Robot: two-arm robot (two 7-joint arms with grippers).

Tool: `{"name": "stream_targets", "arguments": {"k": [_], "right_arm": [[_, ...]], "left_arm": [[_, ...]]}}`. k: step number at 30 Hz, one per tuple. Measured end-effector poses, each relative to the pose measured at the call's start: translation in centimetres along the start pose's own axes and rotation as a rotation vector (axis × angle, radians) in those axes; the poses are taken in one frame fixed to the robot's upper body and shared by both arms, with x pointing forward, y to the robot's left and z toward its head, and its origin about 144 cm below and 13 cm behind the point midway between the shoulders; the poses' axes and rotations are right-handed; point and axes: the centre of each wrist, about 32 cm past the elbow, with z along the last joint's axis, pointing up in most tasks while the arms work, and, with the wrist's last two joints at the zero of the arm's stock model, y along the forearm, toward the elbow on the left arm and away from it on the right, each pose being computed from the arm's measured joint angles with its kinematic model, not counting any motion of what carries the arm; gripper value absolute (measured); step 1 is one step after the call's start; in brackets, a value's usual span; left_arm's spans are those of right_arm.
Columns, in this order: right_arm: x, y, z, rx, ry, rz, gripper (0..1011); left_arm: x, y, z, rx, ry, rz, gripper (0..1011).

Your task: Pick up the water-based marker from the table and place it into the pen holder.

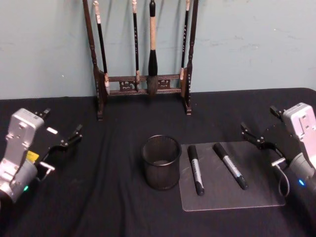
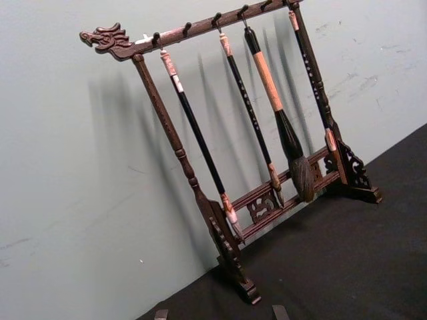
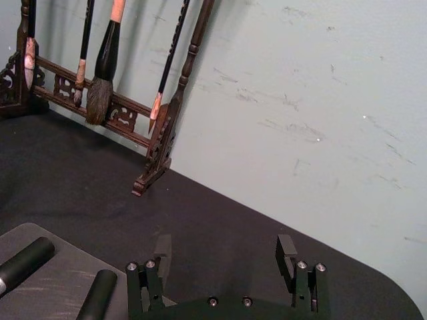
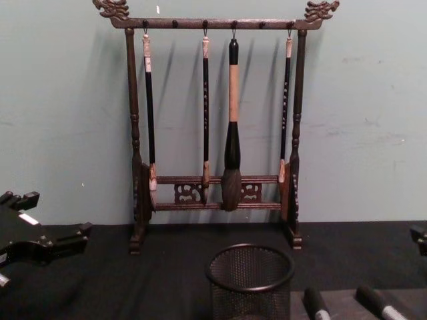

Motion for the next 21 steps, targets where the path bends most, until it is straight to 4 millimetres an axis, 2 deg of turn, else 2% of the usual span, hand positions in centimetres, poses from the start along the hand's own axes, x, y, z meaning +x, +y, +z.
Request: {"name": "stream_targets", "arguments": {"k": [21], "right_arm": [[0.00,0.00,0.00,0.000,0.000,0.000,1000]], "left_arm": [[0.00,0.00,0.00,0.000,0.000,0.000,1009]]}}
